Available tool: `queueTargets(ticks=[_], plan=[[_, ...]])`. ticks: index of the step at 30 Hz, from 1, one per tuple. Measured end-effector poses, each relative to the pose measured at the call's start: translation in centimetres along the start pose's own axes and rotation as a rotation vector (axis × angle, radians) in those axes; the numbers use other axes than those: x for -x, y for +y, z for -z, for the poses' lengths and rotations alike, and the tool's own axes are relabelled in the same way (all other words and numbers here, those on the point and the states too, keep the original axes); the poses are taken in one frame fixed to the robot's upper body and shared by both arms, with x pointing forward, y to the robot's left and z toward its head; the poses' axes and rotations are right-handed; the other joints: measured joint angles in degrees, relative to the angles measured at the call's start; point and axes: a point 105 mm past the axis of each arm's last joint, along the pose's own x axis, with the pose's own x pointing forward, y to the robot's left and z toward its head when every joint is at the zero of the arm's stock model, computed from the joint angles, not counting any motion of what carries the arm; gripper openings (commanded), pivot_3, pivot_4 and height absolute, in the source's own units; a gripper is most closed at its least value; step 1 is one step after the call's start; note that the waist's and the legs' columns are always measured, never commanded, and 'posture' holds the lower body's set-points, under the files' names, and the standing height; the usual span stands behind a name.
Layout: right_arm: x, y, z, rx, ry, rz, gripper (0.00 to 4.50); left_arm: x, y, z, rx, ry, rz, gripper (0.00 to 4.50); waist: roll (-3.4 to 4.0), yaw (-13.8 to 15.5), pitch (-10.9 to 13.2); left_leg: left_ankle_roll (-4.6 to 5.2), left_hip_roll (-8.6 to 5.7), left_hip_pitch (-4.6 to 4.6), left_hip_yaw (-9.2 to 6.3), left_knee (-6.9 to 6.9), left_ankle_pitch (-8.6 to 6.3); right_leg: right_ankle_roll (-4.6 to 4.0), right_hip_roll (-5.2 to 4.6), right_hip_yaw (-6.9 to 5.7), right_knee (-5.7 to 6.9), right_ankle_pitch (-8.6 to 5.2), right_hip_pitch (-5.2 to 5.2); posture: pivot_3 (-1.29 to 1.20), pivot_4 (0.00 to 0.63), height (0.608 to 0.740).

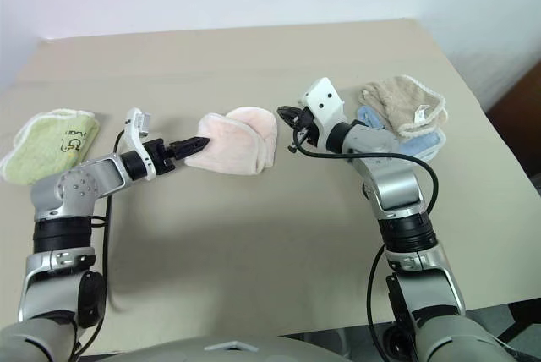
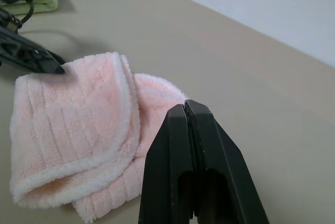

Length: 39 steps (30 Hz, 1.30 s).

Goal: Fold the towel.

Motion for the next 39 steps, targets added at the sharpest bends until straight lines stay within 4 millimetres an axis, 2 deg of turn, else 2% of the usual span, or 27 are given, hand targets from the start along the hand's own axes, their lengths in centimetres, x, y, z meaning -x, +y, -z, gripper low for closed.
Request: queueTargets(ticks=[4,12,15,18,20,27,30,34,39], plan=[[0.0,0.0,-0.1,-0.002,0.001,0.007,0.00,-0.9,-0.5,0.0,0.038,0.020,0.041,4.46,0.00,0.3,0.0,0.03,-0.02,0.02,-0.01,0.00,-0.02,0.00,-0.02,0.00,-0.01,0.00,0.04,0.00,0.150,0.728],[0.1,0.1,-0.8,0.009,-0.024,0.012,0.00,-4.0,-3.6,1.3,0.072,0.059,0.155,4.46,-0.02,0.4,0.0,-0.12,-0.04,0.01,-0.01,0.01,0.07,0.00,-0.04,0.00,-0.03,0.00,0.07,0.00,0.150,0.728],[0.1,0.1,-0.8,0.003,-0.023,0.016,0.00,-4.4,-4.0,1.5,0.066,0.069,0.160,4.46,-0.01,0.4,0.0,-0.13,-0.04,0.01,-0.01,0.00,0.07,0.00,-0.04,0.00,-0.03,0.00,0.06,0.00,0.150,0.728],[0.2,0.2,-0.9,0.004,-0.025,0.020,0.00,-4.6,-4.0,1.6,0.065,0.069,0.143,3.87,-0.01,0.6,0.0,-0.11,-0.04,0.04,-0.01,0.02,0.07,0.00,-0.04,0.01,-0.03,0.00,0.10,0.00,0.150,0.728],[0.3,0.3,-0.9,0.003,-0.023,0.023,0.00,-4.9,-4.1,1.8,0.078,0.067,0.139,3.28,-0.01,0.9,0.0,-0.11,-0.04,0.04,0.00,0.02,0.06,0.00,-0.04,0.01,-0.03,0.00,0.08,0.00,0.150,0.728],[0.4,0.2,-0.8,0.002,-0.021,0.029,0.00,-5.0,-3.7,2.1,0.105,0.059,0.111,0.89,-0.02,1.0,0.0,-0.15,-0.04,0.03,0.00,0.02,0.09,0.00,-0.03,0.01,-0.03,0.00,0.07,0.00,0.150,0.728],[0.5,0.2,-0.8,0.004,-0.020,0.031,0.00,-4.9,-3.5,1.9,0.113,0.039,0.096,0.01,-0.02,0.9,0.0,-0.15,-0.03,0.03,0.00,0.02,0.08,0.00,-0.03,0.01,-0.02,0.00,0.06,0.00,0.150,0.728],[0.5,0.1,-0.8,0.006,-0.019,0.035,0.00,-4.9,-3.1,1.3,0.125,-0.012,0.054,0.01,-0.02,0.9,0.0,-0.16,-0.03,0.03,0.00,0.02,0.09,0.00,-0.03,0.02,-0.03,0.00,0.06,0.00,0.150,0.728],[0.8,-0.4,-0.9,0.007,-0.023,0.056,0.00,-4.3,-2.6,-0.6,0.055,-0.122,-0.057,0.01,-0.02,0.9,0.0,-0.16,-0.03,0.02,0.00,0.01,0.09,0.00,-0.03,0.02,-0.03,0.00,0.05,0.00,0.150,0.728]])
